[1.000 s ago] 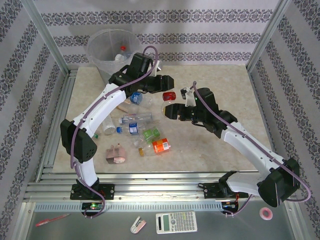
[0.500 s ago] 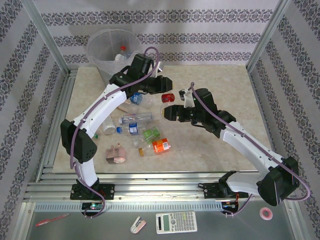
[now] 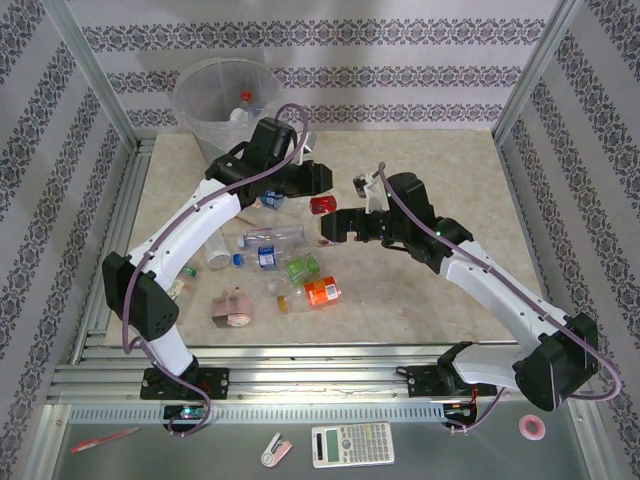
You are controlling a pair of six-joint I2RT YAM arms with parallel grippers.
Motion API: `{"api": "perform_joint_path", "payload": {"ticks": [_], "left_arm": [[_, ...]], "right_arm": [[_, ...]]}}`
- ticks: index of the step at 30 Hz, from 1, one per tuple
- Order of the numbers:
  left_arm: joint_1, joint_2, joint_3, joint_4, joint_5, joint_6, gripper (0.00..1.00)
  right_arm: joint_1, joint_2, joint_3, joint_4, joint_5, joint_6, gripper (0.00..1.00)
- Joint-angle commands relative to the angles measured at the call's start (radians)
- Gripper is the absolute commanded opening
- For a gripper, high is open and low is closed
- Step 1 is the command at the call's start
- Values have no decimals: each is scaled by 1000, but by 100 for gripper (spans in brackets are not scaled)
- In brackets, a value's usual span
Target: Throw the plastic bottles in the bin
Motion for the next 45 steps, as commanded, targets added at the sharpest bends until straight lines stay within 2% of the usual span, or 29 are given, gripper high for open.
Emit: {"api": "perform_joint_path", "payload": {"ticks": [1, 11, 26, 38, 45], "left_arm": [[0, -56, -37, -31, -57, 22, 4], [38, -193, -216, -51, -146, -23, 4], [170, -505, -532, -157, -267, -105, 4], [272, -656, -630, -307, -339, -158, 3], [347, -660, -635, -397, -380, -166, 4]], "right_arm": [[-19, -19, 30, 12, 1, -26, 98], [-92, -12, 46, -1, -48, -18, 98], [-139, 50, 91, -22, -120, -26, 98], [-148, 97, 133, -43, -146, -38, 98], [-156, 102, 125, -53, -147, -39, 98]]}}
